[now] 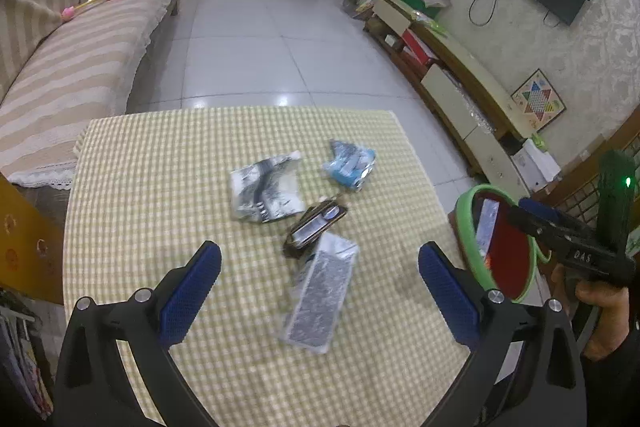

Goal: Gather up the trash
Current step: 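Move both open grippers back over the table, then grasp the white milk carton with the left gripper while the right gripper grasps the blue foil wrapper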

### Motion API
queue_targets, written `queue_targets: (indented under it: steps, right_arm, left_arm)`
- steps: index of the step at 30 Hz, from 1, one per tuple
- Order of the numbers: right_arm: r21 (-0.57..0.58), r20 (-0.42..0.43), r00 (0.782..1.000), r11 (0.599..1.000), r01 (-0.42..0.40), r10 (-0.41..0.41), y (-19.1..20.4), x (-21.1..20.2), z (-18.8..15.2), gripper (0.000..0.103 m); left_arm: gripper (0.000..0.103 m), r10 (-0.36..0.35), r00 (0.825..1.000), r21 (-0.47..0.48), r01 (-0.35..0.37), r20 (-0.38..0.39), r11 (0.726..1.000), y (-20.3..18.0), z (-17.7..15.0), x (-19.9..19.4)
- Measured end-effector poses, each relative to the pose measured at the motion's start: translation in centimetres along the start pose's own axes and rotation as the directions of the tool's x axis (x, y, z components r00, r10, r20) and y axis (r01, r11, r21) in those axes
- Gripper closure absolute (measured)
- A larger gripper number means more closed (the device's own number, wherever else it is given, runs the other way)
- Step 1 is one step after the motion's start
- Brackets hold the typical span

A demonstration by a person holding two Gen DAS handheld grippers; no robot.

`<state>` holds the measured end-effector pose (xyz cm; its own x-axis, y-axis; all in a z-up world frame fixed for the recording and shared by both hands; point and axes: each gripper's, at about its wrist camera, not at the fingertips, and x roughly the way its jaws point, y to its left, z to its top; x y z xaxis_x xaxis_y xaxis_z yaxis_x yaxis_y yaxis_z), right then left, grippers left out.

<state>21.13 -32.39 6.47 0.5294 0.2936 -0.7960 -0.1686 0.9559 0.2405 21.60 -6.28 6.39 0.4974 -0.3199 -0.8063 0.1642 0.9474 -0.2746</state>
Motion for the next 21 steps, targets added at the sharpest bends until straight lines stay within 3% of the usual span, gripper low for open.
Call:
queue_targets:
  steps: [6,13,21]
  right_arm:
    - [-0.073,-0.062,0.998,0.997,-0.007,0.003,3.9,2.3,-1.0,0.007]
    - [-0.142,-0.142,0.990,0.989,-0.034,0.014,7.8,5.2,-3.1,0.007]
    - [-0.057,-0.118,0.993,0.998,0.018,-0.024,6.1,6.4,-0.7,0.007]
  left_arm:
    - [0.008,-0.022,0.997,0.063,0.026,-0.069,0.998,1.0,-1.4,1.4]
    - [0.008,-0.043,0.995,0.027,0.045,-0.093,0.999,3.4,-2.8,1.9]
    - [0.008,-0.061,0.989,0.062,0.070,-0.137,0.996,1.9,-4.5,4.2]
